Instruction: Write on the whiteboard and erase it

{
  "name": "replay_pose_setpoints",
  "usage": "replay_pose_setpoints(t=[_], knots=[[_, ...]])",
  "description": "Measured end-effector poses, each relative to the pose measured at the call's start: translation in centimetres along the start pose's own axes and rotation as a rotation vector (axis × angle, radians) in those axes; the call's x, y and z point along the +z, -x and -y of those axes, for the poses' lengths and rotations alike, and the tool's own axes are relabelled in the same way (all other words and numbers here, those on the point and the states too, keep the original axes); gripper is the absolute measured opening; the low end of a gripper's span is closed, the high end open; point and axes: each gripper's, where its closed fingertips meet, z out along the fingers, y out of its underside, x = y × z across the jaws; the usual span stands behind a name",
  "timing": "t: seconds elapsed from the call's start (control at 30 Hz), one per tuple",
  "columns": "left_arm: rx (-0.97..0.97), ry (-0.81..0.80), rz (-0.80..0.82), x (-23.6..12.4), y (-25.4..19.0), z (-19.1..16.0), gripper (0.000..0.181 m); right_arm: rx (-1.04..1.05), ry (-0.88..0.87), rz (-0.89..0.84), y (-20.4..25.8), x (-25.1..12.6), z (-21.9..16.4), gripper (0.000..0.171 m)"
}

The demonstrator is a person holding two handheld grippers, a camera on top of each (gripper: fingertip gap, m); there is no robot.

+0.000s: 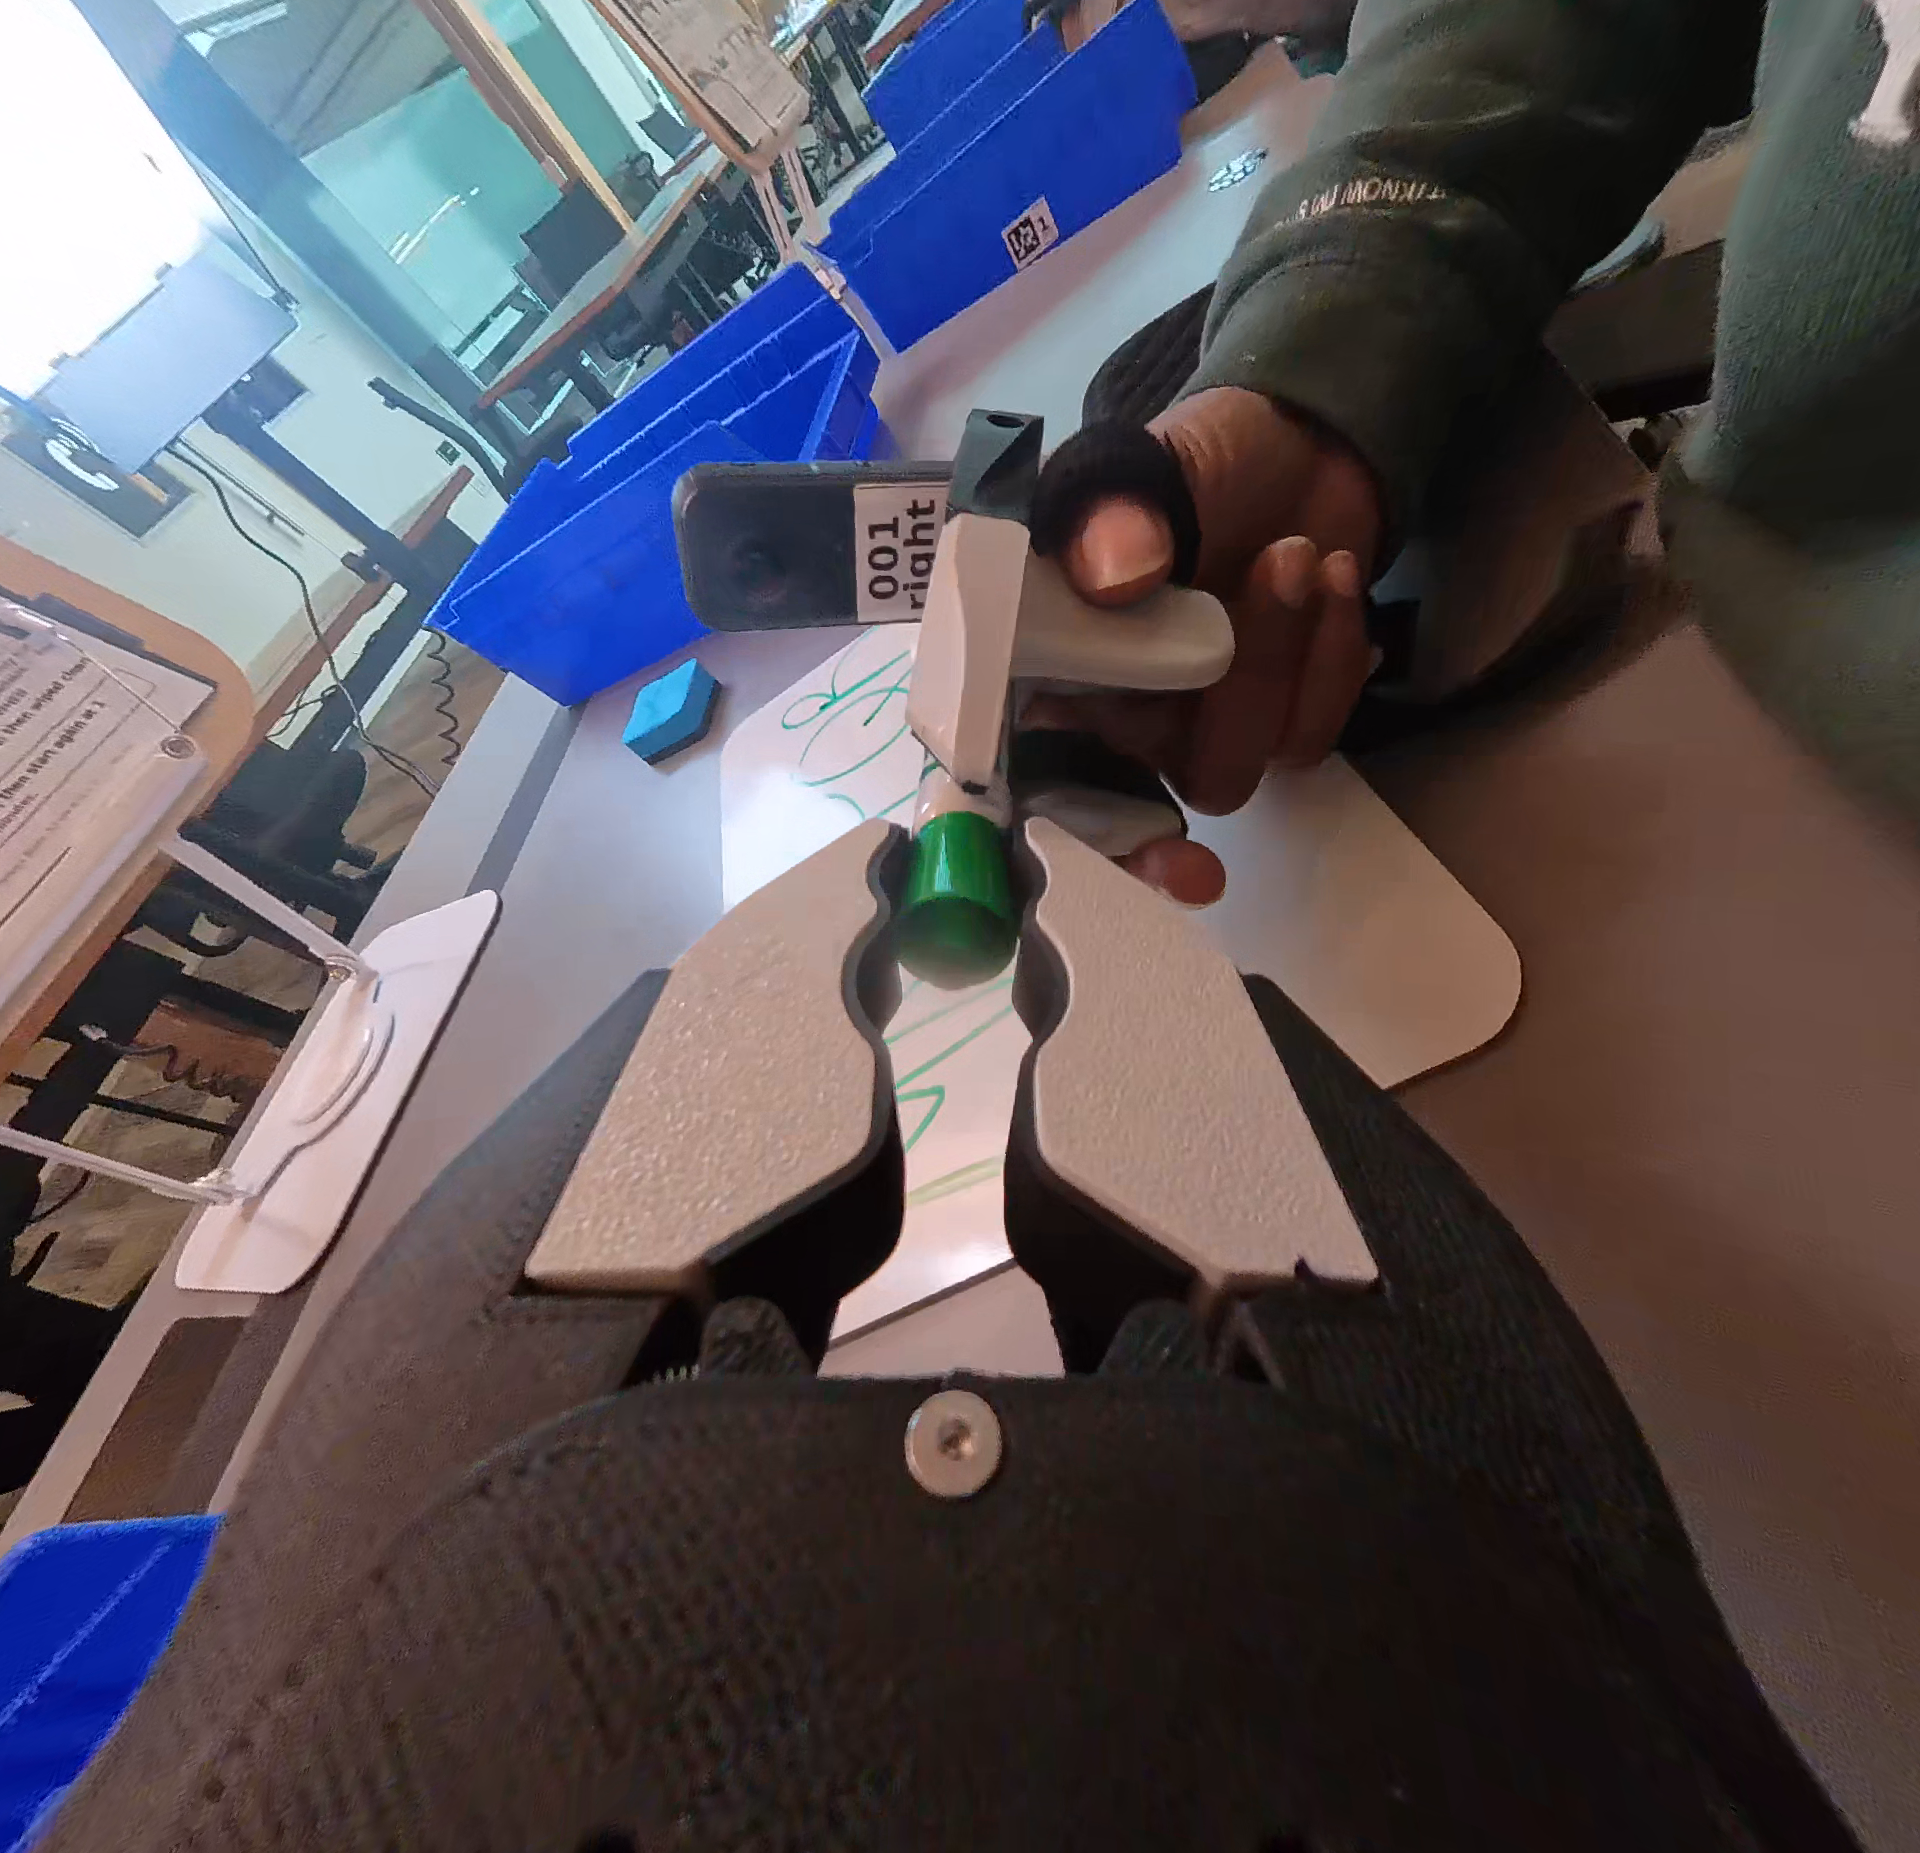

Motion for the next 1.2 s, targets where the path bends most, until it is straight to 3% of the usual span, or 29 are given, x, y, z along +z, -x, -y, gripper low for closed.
replay_pose_setpoints(t=[0.2,0.23,0.4,0.53,0.7,0.8,0.87,0.93,1.03,1.1,1.2], knots=[[-0.012,-0.013,0.023,0.1,0.4,0.0,0.019,-0.069,0.079,-0.035,0.0,0.0,0.3,0.034],[-0.026,-0.031,0.028,0.0,0.7,0.3,0.019,-0.104,0.11,-0.035,0.3,0.1,0.5,0.042],[-0.188,-0.1,-0.005,-1.5,2.0,0.3,0.018,-0.635,0.334,-0.304,-0.3,-2.4,2.2,0.05],[-0.232,-0.024,-0.076,-1.1,1.2,-1.1,0.018,-0.993,0.602,-0.51,-1.5,-3.8,2.0,0.042],[-0.242,0.023,-0.107,-0.4,0.4,-1.8,0.018,-1.082,0.764,-0.545,-2.8,-3.8,0.2,0.018],[-0.25,0.046,-0.119,-0.2,0.1,-2.2,0.018,-1.091,0.791,-0.562,-3.2,-4.0,-0.1,0.018],[-0.286,0.034,-0.081,0.0,0.7,-2.2,0.02,-1.06,0.755,-0.572,-3.0,-4.2,0.4,0.018],[-0.336,0.006,0.013,-0.4,2.5,-2.2,0.039,-1.014,0.684,-0.6,-2.5,-4.9,2.1,0.018],[-0.436,-0.071,0.103,-1.9,5.0,-2.0,0.037,-0.998,0.458,-0.794,-1.2,-9.0,9.2,0.018],[-0.448,-0.092,0.149,-2.6,6.0,-2.1,0.026,-1.001,0.261,-1.027,0.2,-14.8,16.0,0.018],[-0.415,-0.096,0.163,-2.9,6.0,-1.9,0.001,-0.95,-0.032,-1.425,2.7,-27.1,25.0,0.018]])
